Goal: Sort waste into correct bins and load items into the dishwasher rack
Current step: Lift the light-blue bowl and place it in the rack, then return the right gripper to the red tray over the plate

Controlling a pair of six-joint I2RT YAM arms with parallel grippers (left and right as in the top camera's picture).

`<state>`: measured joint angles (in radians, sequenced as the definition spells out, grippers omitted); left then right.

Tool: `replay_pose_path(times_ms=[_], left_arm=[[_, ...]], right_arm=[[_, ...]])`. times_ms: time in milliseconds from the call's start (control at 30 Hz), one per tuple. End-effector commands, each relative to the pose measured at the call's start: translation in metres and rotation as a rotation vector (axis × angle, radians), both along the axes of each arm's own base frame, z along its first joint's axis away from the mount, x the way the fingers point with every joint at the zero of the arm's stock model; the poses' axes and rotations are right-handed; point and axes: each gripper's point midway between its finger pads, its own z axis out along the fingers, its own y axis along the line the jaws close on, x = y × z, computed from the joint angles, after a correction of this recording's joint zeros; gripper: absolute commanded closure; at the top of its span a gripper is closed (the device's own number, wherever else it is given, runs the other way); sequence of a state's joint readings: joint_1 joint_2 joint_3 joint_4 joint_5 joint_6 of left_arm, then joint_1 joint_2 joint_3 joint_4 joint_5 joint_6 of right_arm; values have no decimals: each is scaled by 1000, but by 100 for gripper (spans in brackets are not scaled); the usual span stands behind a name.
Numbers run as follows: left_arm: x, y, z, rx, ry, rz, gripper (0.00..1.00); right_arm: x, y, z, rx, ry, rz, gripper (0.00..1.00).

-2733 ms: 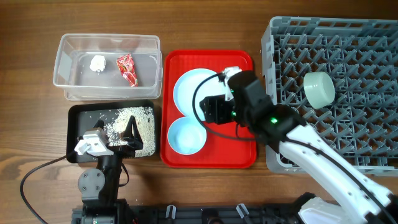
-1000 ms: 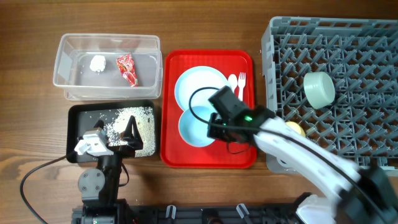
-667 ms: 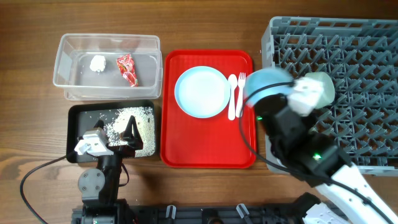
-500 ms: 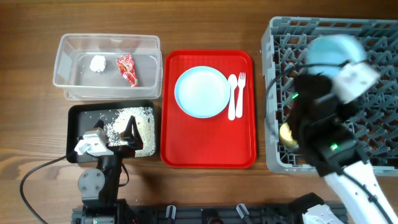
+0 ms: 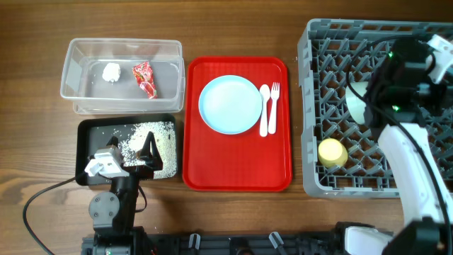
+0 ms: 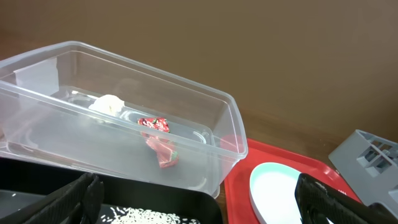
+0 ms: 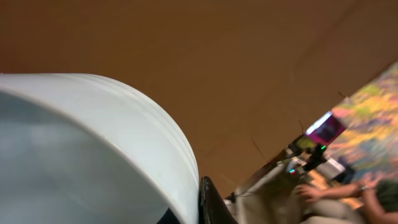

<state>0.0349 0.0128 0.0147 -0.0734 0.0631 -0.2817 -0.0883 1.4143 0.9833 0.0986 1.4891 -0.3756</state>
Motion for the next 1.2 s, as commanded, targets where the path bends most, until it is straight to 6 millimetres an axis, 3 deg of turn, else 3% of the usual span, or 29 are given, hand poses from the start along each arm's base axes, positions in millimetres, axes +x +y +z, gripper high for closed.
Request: replay_pose_path(times_ms=[0,300,433,633,800,833,867,900,933,1033,1167], left_arm=[[0,-1,-1,12,-5,-8,0],[0,-1,-1,12,-5,-9,0],[0,-1,-1,12,-5,-8,0],[0,-1,-1,12,-5,-9,0],[0,-1,-1,12,-5,-8,0],[0,-1,-1,12,-5,-8,0],[0,-1,-1,12,-5,-9,0],[0,-1,-1,12,-5,-9,0],[0,-1,-1,12,-5,-9,0],[0,-1,-1,12,-5,-9,0],[0,-1,-1,12,-5,-9,0]], right_arm=[[15,-2,-32,3,146,-18,96],[42,-4,-90,30,309,14,96],[56,6,-114,44,360,64,96],[64,10,-140,54,432,85,96],[65,12,-146,58,451,97,96],[66,15,-146,57,450,104,93],[69,18,-148,61,440,121,70],[73,22,-147,65,427,143,32],[77,28,-147,70,414,170,18],[91,46,-143,108,388,288,8],[101,69,-129,180,329,447,7]])
